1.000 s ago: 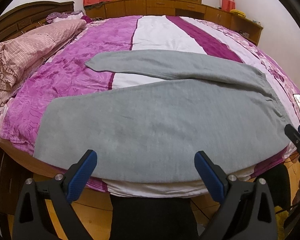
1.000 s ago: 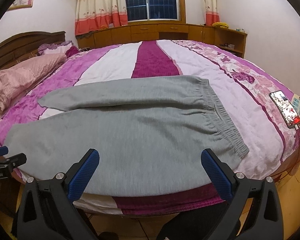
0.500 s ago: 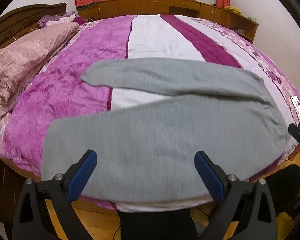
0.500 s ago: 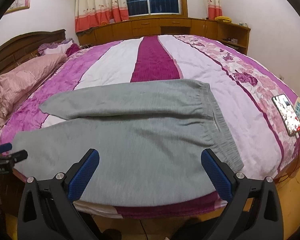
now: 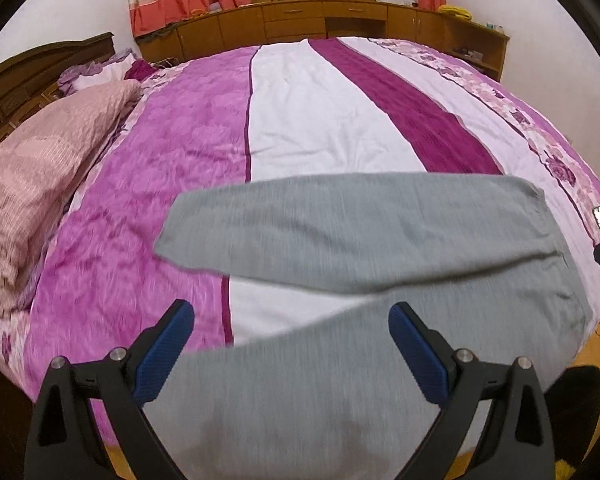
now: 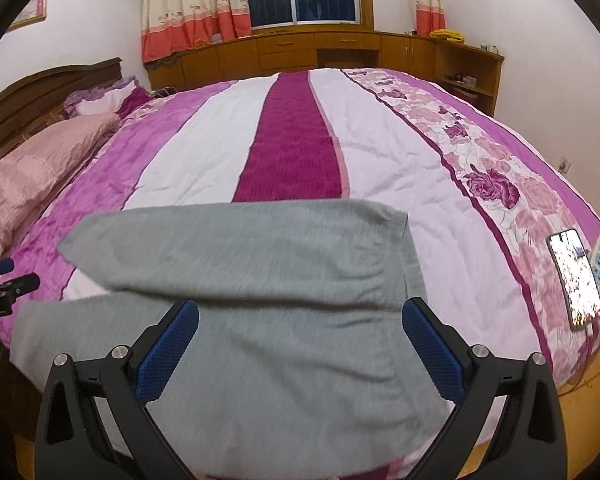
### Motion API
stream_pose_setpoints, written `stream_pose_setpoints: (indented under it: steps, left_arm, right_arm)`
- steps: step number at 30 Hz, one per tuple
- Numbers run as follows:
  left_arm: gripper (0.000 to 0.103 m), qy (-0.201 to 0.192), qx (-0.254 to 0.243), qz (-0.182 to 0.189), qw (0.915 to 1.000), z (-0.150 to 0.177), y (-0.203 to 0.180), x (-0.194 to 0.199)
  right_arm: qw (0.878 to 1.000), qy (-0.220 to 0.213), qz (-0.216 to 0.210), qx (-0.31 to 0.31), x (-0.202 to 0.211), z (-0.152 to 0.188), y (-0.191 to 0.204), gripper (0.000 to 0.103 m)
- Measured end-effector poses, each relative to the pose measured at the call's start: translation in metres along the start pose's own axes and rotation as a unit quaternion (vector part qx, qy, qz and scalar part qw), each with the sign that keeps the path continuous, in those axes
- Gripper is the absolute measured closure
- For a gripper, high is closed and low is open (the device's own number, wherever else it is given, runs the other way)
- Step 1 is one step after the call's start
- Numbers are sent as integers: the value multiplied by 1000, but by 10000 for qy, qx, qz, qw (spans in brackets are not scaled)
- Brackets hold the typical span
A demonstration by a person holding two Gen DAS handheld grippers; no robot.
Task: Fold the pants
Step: 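Lower both grippers onto the sweatpants legs and close on the fabric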
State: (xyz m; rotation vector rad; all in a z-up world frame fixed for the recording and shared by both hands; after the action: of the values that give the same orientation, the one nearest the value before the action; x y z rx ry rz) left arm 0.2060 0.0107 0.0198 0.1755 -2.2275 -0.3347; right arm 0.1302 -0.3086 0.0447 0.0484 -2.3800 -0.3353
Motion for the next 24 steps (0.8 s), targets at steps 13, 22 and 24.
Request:
stream_pose_setpoints:
  steps: [13,22,24]
  left_arm:
    - [3,229,-197,11,9995,-83,-18,-89]
    - [3,411,-540,191,9975,-99,-44,-155]
    - [3,450,-604,223,9969,-100,-49,-168]
  right_arm:
    - [9992,359,187,-77,-71,-44,-54,4]
    - [9971,708,251,-119,-129,-55,-86,4]
    - [9966,769,262,-124,-138,-55,-90,4]
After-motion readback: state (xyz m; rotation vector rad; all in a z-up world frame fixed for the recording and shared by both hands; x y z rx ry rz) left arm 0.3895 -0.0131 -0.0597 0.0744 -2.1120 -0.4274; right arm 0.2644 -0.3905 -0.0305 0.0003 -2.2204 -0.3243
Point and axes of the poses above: each gripper's, at about its wrist camera, not at the fingertips, and x roughly against the way its jaws point, y to its left, z to its underside, the point moved 10 cm from there along -x, roughly the way its jaws point, and after that the axes turned 14 degrees about -z, right-handed, at the moved point
